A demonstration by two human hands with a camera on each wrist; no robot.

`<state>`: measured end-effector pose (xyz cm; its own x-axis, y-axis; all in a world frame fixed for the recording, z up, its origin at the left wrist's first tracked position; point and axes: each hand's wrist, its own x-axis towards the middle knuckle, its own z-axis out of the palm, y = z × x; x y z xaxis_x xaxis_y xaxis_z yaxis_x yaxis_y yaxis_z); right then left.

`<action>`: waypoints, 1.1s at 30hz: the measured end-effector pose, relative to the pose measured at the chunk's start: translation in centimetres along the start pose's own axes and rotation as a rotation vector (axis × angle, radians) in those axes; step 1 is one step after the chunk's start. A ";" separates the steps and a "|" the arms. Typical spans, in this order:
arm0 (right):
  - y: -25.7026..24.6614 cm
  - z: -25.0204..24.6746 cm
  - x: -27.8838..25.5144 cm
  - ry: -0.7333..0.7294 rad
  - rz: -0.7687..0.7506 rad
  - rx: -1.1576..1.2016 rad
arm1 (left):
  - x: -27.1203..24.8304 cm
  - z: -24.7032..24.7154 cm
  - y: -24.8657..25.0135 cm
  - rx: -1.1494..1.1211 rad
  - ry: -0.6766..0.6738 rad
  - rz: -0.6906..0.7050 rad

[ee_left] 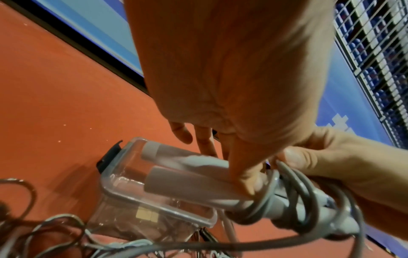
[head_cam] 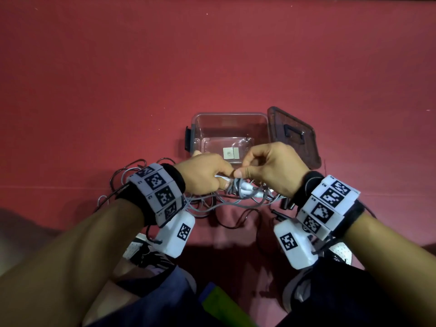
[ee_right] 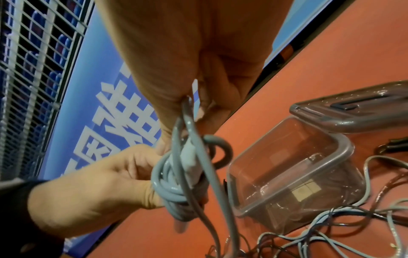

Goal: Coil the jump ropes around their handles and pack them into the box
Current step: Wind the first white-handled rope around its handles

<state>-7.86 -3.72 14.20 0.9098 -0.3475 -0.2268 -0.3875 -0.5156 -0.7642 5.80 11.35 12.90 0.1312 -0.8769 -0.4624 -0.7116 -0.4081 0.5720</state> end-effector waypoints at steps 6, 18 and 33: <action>0.3 -1.3 0.4 0.028 0.010 0.165 | -0.7 -1.9 -0.6 -0.018 0.135 -0.032; -1.1 -0.2 -0.3 -0.231 -0.086 0.126 | -0.3 -0.2 0.4 0.183 0.014 -0.145; -0.6 -1.4 0.4 -0.144 -0.118 0.012 | -0.5 -0.9 0.0 0.138 -0.030 -0.070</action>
<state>-7.51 -4.63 15.41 0.9611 -0.1691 -0.2184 -0.2757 -0.5365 -0.7976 6.39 11.52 13.71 0.1642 -0.8388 -0.5192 -0.7899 -0.4270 0.4401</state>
